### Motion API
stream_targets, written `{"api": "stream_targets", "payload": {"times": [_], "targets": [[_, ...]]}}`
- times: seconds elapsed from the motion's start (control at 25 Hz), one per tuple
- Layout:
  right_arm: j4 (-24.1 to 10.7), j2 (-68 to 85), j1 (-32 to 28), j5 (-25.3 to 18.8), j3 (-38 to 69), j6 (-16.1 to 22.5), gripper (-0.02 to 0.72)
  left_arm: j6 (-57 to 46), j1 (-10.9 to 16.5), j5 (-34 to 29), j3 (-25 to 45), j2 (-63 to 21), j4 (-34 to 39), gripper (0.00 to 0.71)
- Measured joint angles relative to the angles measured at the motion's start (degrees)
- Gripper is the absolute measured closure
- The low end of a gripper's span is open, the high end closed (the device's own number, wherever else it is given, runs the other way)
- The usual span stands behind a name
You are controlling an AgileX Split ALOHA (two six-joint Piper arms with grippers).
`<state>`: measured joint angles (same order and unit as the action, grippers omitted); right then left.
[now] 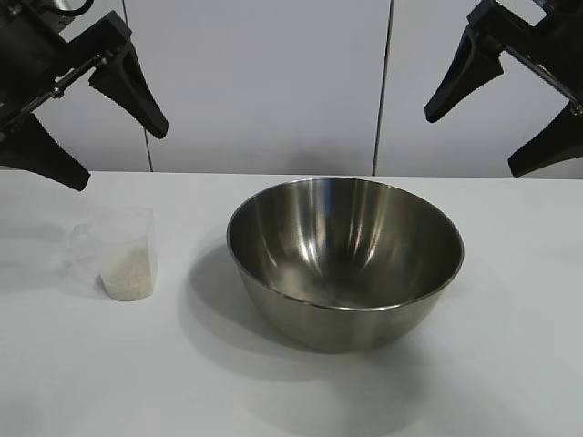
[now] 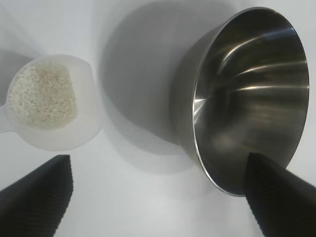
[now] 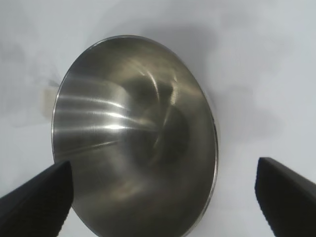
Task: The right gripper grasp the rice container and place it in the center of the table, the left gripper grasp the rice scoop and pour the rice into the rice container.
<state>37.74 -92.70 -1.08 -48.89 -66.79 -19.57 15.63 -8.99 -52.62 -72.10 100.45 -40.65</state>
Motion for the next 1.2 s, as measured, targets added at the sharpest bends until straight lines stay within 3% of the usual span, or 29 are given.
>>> {"api": "stream_targets", "payload": {"times": [0.24,0.32,0.48,0.6,0.8,0.92,1.2], "targets": [[-0.34,0.00,0.00,0.80,0.00,0.00,0.010,0.00,0.00,0.00,0.00,0.00,0.00,0.035],[-2.97,0.00,0.00,1.55,0.00,0.00,0.010,0.00,0.00,0.06,0.00,0.00,0.00,0.035],[-11.84,-1.12,0.46,5.06,0.00,1.51,0.010,0.00,0.00,0.10,0.00,0.00,0.00,0.035],[-13.49,-5.52,2.14,6.12,0.00,1.93,0.010,0.06,0.00,0.17,0.00,0.00,0.00,0.035],[-13.37,-13.57,7.16,10.46,0.00,1.95,0.010,0.06,0.00,0.80,0.00,0.00,0.00,0.035],[-11.45,-16.32,8.16,12.61,0.00,2.13,0.012,0.06,0.00,0.98,0.00,0.00,0.00,0.035],[-9.74,-17.98,8.21,14.37,0.00,2.38,0.118,0.06,0.00,1.03,0.00,0.00,0.00,0.035]]}}
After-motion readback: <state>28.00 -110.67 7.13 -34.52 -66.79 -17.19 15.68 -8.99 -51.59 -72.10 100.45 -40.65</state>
